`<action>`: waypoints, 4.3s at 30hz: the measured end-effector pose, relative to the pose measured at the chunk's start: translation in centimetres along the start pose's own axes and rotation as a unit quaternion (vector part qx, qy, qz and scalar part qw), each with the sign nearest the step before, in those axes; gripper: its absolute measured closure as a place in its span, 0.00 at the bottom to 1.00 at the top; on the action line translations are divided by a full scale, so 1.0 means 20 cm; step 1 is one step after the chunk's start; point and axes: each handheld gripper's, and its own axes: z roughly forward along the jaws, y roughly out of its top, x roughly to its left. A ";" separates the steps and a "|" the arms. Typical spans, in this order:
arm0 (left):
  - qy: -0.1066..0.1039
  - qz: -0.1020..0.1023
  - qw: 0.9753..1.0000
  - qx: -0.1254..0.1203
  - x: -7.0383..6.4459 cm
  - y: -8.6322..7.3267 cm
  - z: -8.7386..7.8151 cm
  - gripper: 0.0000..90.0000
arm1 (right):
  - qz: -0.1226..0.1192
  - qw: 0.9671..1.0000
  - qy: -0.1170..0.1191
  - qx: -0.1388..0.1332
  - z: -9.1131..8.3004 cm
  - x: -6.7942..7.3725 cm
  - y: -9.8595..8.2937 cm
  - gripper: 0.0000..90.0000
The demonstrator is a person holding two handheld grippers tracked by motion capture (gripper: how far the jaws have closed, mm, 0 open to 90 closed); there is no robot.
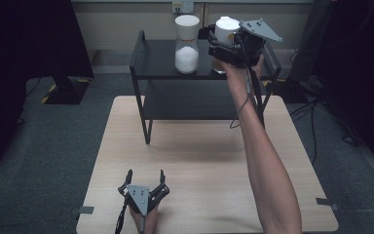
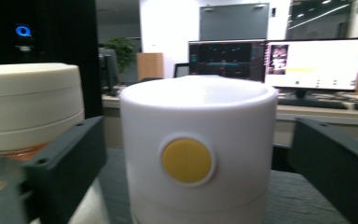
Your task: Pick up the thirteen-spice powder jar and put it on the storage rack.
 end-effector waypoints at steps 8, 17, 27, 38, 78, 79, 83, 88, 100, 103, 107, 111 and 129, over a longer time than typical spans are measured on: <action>0.000 0.000 1.000 0.000 0.00 0.00 0.00 0.00 | -0.006 1.000 -0.005 0.006 0.00 0.01 -0.01 0.00; 0.000 0.000 1.000 0.000 0.00 0.00 0.00 0.00 | -0.008 1.000 -0.007 0.002 -0.04 0.03 0.00 0.00; 0.000 0.000 1.000 0.000 0.00 0.00 0.00 0.00 | -0.005 1.000 -0.017 0.002 -0.12 0.05 0.02 0.00; 0.002 0.000 1.000 0.000 0.00 0.00 0.00 0.00 | 0.000 1.000 -0.020 0.004 -0.25 0.05 0.00 0.00; 0.006 0.000 1.000 0.000 -0.01 0.00 0.00 0.00 | -0.027 0.998 -0.022 -0.049 -0.90 -0.05 -0.55 0.00; 0.006 0.000 1.000 0.000 -0.01 0.00 0.00 0.00 | -0.028 0.998 -0.022 -0.050 -0.91 -0.06 -0.57 0.00; 0.006 0.000 1.000 0.000 -0.01 0.00 0.00 0.00 | -0.033 0.998 -0.031 -0.052 -0.96 -0.08 -0.67 0.00; 0.005 0.000 1.000 0.000 -0.01 0.00 0.00 0.00 | -0.029 0.997 -0.042 -0.052 -1.02 -0.08 -0.79 0.00; 0.003 0.000 1.000 0.000 -0.01 0.00 -0.01 0.00 | -0.006 0.998 -0.065 -0.021 -1.15 -0.06 -1.16 0.00; 0.003 0.000 1.000 0.000 -0.01 0.00 -0.01 0.00 | -0.014 0.997 -0.076 -0.016 -1.18 -0.05 -1.23 0.00; -0.005 0.000 1.000 0.000 0.01 0.00 -0.01 0.00 | -0.029 0.996 -0.086 -0.005 -1.21 -0.05 -1.31 0.00; -0.001 0.000 1.000 0.000 0.00 0.00 -0.01 0.00 | -0.004 0.995 -0.095 0.007 -1.24 -0.06 -1.38 0.00; 0.002 0.000 1.000 -0.001 0.00 0.00 -0.02 0.00 | -0.007 0.995 -0.096 0.022 -1.29 -0.04 -1.58 0.00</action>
